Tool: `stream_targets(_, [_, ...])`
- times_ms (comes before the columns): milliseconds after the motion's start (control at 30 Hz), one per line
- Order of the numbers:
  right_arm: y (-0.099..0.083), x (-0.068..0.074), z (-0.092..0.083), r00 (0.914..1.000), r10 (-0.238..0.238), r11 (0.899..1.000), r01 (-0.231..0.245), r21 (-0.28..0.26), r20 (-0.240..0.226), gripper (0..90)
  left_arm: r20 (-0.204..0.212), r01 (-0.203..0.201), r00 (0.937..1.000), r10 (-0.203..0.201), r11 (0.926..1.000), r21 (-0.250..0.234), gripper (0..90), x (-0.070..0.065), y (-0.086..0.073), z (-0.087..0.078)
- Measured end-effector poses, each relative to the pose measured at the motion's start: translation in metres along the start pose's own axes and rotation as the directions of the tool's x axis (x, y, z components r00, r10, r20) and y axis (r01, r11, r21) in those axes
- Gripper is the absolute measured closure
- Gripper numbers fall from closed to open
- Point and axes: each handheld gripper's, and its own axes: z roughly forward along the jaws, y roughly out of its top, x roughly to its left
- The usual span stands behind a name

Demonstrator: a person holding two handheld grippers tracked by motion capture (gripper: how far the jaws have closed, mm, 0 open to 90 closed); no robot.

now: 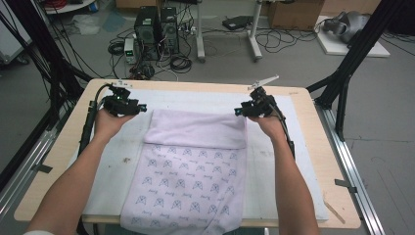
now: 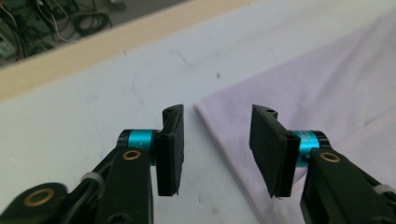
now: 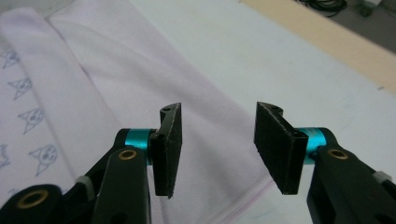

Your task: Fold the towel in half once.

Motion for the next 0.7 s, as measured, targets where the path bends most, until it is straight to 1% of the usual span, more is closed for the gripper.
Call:
stream_targets(33, [-0.009, 0.002, 0.003, 0.9997, 0.011, 1.000, -0.011, 0.000, -0.024, 50.0, 0.005, 0.008, 1.0000, -0.008, 1.0000, -0.002, 53.4, 0.000, -0.005, 0.000])
stream_targets(67, [-0.012, 0.003, 0.005, 0.9989, 0.024, 1.000, -0.024, 0.020, -0.041, 47.8, 0.016, 0.014, 0.9998, -0.014, 0.9999, 0.000, 53.0, 0.000, -0.014, -0.001])
stream_targets(100, [-0.020, 0.008, 0.007, 0.9988, 0.018, 1.000, -0.018, 0.019, -0.046, 48.5, 0.024, 0.014, 0.9996, -0.014, 0.9999, 0.000, 52.6, -0.001, -0.018, -0.001])
stream_targets(167, [-0.029, 0.016, 0.009, 0.9983, 0.000, 1.000, 0.002, 0.026, -0.059, 48.4, 0.046, 0.007, 0.9989, -0.006, 1.0000, -0.003, 52.5, -0.004, -0.029, -0.003])
stream_targets(233, [-0.038, 0.026, 0.010, 0.9967, -0.003, 1.000, 0.004, 0.008, -0.082, 48.8, 0.062, -0.009, 0.9980, 0.009, 0.9999, -0.005, 52.3, -0.010, -0.037, -0.003])
stream_targets(267, [-0.042, 0.031, 0.010, 0.9962, -0.015, 1.000, 0.016, 0.019, -0.085, 48.9, 0.079, -0.016, 0.9967, 0.016, 0.9998, 0.009, 52.3, -0.013, -0.040, -0.003])
stream_targets(300, [-0.046, 0.035, 0.010, 0.9959, -0.024, 1.000, 0.025, 0.016, -0.088, 49.6, 0.095, -0.043, 0.9947, 0.040, 0.9987, 0.028, 52.1, -0.018, -0.043, -0.002])
stream_targets(333, [-0.052, 0.041, 0.011, 0.9947, -0.025, 1.000, 0.025, 0.004, -0.100, 50.5, 0.097, -0.053, 0.9939, 0.052, 0.9985, 0.015, 52.0, -0.022, -0.045, -0.002])
stream_targets(367, [-0.055, 0.043, 0.011, 0.9943, -0.031, 0.999, 0.032, 0.005, -0.102, 50.5, 0.108, -0.059, 0.9924, 0.058, 0.9983, 0.001, 52.8, -0.025, -0.048, -0.003])
stream_targets(400, [-0.059, 0.047, 0.012, 0.9942, -0.038, 0.999, 0.040, 0.015, -0.101, 50.9, 0.129, -0.056, 0.9901, 0.056, 0.9984, -0.003, 53.9, -0.028, -0.051, -0.003])
stream_targets(433, [-0.063, 0.050, 0.013, 0.9935, -0.048, 0.998, 0.051, 0.021, -0.103, 51.2, 0.140, -0.056, 0.9886, 0.056, 0.9984, -0.003, 53.9, -0.031, -0.054, -0.001])
stream_targets(467, [-0.066, 0.052, 0.015, 0.9926, -0.047, 0.998, 0.051, 0.029, -0.112, 51.2, 0.144, -0.069, 0.9872, 0.069, 0.9976, 0.002, 53.9, -0.034, -0.057, 0.000])
stream_targets(533, [-0.072, 0.056, 0.018, 0.9924, -0.049, 0.998, 0.054, 0.039, -0.113, 51.4, 0.156, -0.075, 0.9851, 0.073, 0.9971, 0.008, 53.8, -0.037, -0.062, 0.004])
stream_targets(567, [-0.075, 0.057, 0.020, 0.9920, -0.054, 0.997, 0.060, 0.046, -0.114, 51.4, 0.156, -0.071, 0.9853, 0.069, 0.9974, 0.009, 53.8, -0.038, -0.063, 0.006])
stream_targets(633, [-0.081, 0.058, 0.023, 0.9931, -0.059, 0.995, 0.066, 0.072, -0.102, 53.2, 0.152, -0.078, 0.9857, 0.072, 0.9966, 0.028, 54.0, -0.040, -0.063, 0.011])
stream_targets(700, [-0.086, 0.057, 0.024, 0.9937, -0.050, 0.996, 0.057, 0.064, -0.100, 57.9, 0.152, -0.086, 0.9852, 0.079, 0.9955, 0.039, 58.3, -0.041, -0.064, 0.015])
